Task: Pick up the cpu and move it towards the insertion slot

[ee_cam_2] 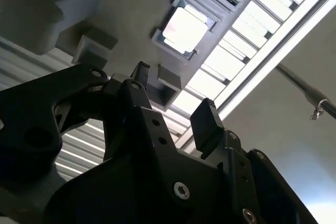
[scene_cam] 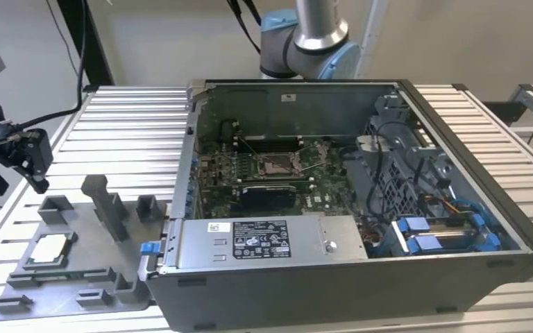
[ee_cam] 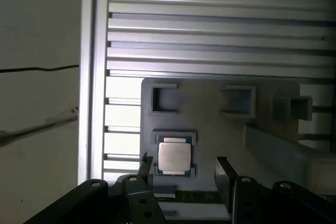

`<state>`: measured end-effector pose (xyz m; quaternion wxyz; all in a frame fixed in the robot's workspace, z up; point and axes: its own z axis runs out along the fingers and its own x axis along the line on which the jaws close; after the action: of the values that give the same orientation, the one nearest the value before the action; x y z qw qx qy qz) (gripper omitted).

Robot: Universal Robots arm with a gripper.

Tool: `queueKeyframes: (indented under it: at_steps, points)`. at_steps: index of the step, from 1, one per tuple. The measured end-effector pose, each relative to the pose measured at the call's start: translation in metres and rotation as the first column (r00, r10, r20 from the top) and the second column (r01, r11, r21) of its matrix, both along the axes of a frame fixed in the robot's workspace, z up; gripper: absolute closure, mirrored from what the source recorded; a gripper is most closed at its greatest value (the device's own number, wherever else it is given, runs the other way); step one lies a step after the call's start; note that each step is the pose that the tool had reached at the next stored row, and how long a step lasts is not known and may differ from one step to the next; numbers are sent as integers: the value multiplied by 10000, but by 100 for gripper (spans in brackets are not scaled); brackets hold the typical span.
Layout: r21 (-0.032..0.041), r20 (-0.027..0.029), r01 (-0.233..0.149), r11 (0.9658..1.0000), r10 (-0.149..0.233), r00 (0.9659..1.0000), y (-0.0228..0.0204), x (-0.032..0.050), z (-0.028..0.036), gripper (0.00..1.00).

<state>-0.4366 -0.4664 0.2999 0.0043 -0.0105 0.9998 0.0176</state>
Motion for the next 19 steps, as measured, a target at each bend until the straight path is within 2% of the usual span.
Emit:
queueKeyframes:
  at_steps: [11,14,15,19]
  points:
    - [-52,-7,0,10000,0,10000,6,-38,-178,100]
    - [-62,-30,0,10000,0,10000,-45,-62,-210,100]
    - [-73,-31,0,10000,-1,10000,-53,-71,-221,0]
    - [-108,-29,0,9999,0,10000,-77,-87,-285,0]
